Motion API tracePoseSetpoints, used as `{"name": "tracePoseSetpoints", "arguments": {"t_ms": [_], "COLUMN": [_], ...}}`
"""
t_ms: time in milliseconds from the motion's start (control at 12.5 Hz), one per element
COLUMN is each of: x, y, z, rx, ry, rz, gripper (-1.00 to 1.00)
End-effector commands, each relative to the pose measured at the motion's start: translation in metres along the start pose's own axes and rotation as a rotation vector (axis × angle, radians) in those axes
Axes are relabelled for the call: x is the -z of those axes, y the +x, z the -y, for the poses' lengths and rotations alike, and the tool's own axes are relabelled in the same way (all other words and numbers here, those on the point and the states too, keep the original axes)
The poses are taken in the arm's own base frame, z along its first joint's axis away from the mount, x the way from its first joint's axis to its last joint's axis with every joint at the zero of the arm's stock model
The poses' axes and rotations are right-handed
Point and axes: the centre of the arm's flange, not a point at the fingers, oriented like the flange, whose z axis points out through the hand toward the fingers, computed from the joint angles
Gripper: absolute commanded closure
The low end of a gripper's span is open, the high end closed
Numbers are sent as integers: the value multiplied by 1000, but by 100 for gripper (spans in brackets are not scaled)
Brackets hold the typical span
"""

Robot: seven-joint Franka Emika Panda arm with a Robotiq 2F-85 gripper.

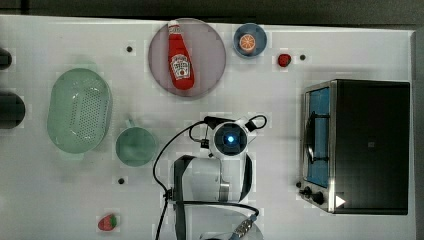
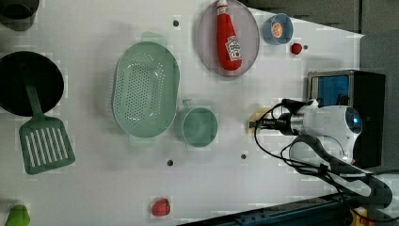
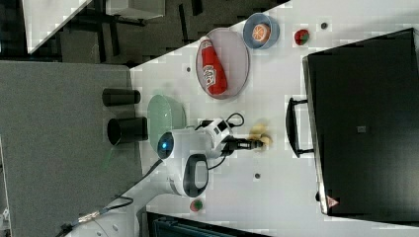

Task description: Pick Banana and place it in mug.

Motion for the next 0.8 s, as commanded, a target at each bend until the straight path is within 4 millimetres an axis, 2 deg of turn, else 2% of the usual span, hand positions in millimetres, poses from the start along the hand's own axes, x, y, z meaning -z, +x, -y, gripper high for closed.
{"name": "tracePoseSetpoints", "arguments": {"t_ms": [80, 240, 400, 800], "x": [27, 64, 116, 251], "y": [8, 15, 14, -6], "z": [4, -1, -7, -11], "rx": [19, 8, -4, -13], "ry": [4, 8, 10, 13], "rz": [-58, -113, -124, -80], "gripper": [49, 49, 49, 49]}}
